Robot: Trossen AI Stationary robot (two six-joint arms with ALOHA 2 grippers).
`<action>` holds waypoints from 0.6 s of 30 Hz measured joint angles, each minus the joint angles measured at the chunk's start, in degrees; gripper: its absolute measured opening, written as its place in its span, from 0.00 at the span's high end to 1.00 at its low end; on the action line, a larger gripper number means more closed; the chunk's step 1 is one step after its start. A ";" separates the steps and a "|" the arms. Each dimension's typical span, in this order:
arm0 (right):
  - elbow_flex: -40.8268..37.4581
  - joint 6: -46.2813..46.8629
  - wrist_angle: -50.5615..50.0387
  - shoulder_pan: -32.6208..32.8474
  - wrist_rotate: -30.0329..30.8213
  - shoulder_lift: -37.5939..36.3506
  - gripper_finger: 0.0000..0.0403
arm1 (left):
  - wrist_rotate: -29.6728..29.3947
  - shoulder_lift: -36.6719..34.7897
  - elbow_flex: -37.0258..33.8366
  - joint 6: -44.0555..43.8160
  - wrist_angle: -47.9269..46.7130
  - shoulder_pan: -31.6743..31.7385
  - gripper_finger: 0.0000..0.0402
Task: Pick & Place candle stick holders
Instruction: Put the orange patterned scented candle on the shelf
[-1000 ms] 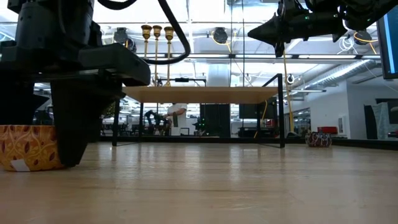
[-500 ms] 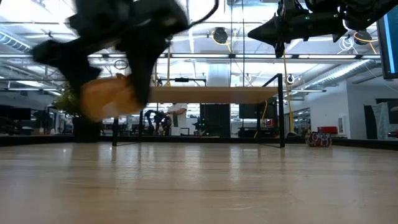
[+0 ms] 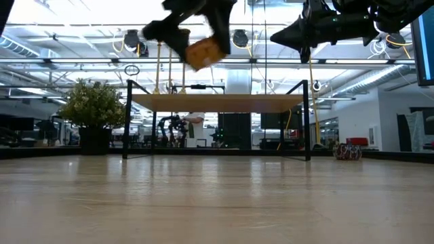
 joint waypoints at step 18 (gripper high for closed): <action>-0.01 -2.09 -5.61 0.00 0.03 0.00 0.99 | -10.56 -0.13 14.33 29.09 5.81 15.05 0.27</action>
